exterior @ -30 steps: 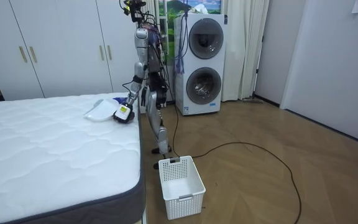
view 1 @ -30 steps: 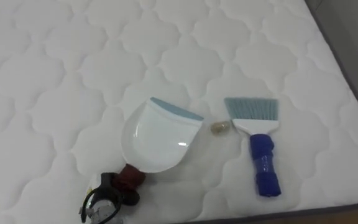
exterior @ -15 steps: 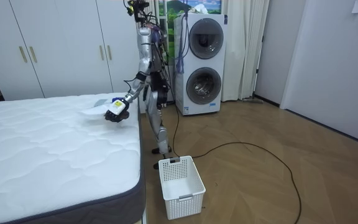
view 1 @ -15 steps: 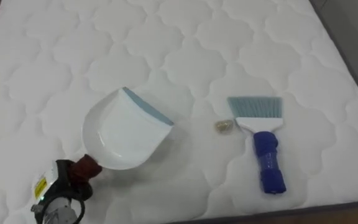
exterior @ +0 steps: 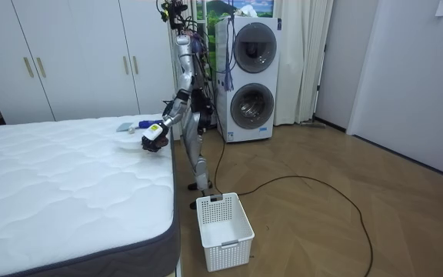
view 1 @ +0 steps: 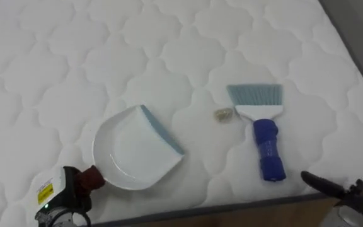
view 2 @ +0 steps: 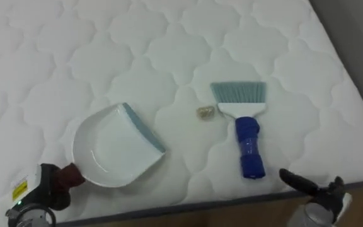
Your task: Clean bed
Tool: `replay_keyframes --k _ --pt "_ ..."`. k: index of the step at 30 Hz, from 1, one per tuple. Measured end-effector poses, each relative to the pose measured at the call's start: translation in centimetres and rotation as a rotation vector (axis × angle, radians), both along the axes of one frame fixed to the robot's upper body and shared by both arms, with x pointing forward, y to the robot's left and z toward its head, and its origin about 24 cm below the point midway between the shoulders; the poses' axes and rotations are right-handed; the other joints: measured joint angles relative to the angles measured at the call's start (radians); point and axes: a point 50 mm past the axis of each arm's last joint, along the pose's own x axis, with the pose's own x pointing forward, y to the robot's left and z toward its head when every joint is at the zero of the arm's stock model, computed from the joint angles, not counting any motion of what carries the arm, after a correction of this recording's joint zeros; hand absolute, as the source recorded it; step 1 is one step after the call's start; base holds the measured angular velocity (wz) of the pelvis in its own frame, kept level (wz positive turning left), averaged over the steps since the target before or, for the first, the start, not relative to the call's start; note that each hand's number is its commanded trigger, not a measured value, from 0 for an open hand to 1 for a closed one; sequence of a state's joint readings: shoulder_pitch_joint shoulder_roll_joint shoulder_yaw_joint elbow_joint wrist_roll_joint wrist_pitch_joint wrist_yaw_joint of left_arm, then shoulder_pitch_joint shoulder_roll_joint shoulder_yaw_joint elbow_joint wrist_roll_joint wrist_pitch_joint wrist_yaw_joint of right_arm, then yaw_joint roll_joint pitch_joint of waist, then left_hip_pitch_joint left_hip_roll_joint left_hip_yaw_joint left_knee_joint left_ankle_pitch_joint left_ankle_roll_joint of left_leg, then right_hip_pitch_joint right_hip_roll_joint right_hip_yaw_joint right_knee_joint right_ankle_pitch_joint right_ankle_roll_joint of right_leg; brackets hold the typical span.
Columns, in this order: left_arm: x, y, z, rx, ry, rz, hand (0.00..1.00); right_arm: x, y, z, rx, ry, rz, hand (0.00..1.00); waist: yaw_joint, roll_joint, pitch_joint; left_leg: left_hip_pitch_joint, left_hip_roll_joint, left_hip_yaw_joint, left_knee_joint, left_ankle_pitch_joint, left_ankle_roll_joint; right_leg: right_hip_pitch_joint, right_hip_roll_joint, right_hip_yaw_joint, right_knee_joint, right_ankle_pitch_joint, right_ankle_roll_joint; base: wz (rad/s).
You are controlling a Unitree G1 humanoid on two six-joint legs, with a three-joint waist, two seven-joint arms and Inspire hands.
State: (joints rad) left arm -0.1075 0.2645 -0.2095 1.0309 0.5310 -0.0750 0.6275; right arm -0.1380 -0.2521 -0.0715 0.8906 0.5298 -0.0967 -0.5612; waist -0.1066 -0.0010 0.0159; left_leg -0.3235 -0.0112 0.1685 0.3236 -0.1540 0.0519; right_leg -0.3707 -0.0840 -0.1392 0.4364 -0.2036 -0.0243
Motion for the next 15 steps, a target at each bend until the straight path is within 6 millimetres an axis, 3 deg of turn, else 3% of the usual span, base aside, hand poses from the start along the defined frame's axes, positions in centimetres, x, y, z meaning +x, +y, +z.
replay_keyframes --k 4,11,15 --pt "1.1 -0.6 0.4 -0.006 -0.017 -0.033 1.0 1.5 -0.1 2.2 -0.162 -0.056 0.015 0.0 -0.003 -0.013 0.0078 -0.039 0.0 0.0 0.023 0.0 0.0 -0.041 -0.005 0.0 0.031 -0.005 -0.003 0.0" --pt "1.9 -1.1 0.5 -0.01 0.02 -0.093 1.0 4.5 -0.3 6.6 -0.501 -0.163 0.069 0.0 -0.001 -0.012 0.011 -0.076 0.005 0.021 0.051 -0.011 0.003 -0.083 -0.004 0.02 0.051 -0.01 -0.003 -0.05" --pt "2.4 -1.2 0.6 -0.031 0.032 -0.101 1.0 5.8 0.4 8.0 -0.562 -0.222 0.088 0.0 0.014 -0.007 0.0141 -0.076 0.015 0.029 0.058 -0.017 0.002 -0.082 0.0 0.016 0.048 -0.006 -0.007 -0.04"
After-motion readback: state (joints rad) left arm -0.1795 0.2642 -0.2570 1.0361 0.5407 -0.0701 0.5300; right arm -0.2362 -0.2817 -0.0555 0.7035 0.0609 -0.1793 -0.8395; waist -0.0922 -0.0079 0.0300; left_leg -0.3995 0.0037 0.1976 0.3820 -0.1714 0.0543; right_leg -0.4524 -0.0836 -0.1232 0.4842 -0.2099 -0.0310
